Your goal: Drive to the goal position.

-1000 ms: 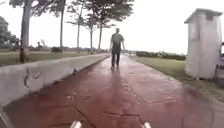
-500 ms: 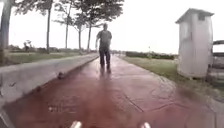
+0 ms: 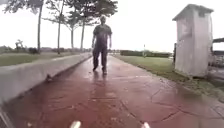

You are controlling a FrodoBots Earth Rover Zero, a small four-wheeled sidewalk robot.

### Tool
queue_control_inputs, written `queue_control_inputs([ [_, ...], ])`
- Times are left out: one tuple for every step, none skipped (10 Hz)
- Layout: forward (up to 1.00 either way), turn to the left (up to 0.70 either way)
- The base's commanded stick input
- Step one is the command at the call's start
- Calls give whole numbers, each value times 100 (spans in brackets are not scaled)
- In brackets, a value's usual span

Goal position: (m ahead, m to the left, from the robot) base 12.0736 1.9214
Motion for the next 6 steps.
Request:
queue_control_inputs([
  [50, 0],
  [50, 0],
  [50, 0],
  [50, 0],
  [50, -26],
  [50, -50],
])
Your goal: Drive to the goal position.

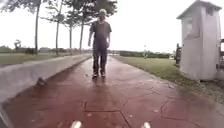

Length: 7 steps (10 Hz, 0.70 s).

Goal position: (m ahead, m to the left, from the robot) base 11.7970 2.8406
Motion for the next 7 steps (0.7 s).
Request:
queue_control_inputs([
  [50, -50],
  [50, -50],
  [50, -50],
  [50, -50],
  [50, -50],
  [50, -50],
  [50, 0],
])
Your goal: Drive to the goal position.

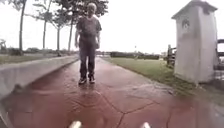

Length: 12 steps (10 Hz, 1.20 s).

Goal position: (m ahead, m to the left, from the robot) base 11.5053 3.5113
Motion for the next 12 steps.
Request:
queue_control_inputs([
  [50, 0],
  [50, 0],
  [50, 0],
  [50, 0],
  [50, 0],
  [50, 0],
  [22, 0],
  [0, 0],
  [0, 0],
  [0, 0],
  [0, 0],
  [0, 0],
])
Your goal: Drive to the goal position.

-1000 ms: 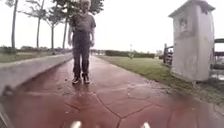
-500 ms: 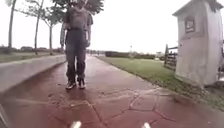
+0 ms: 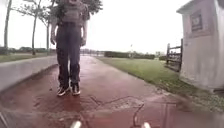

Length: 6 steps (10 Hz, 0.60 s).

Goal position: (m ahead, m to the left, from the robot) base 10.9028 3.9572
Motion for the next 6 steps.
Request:
queue_control_inputs([
  [0, 0],
  [0, 0],
  [0, 0],
  [0, 0],
  [0, -22],
  [0, -50],
])
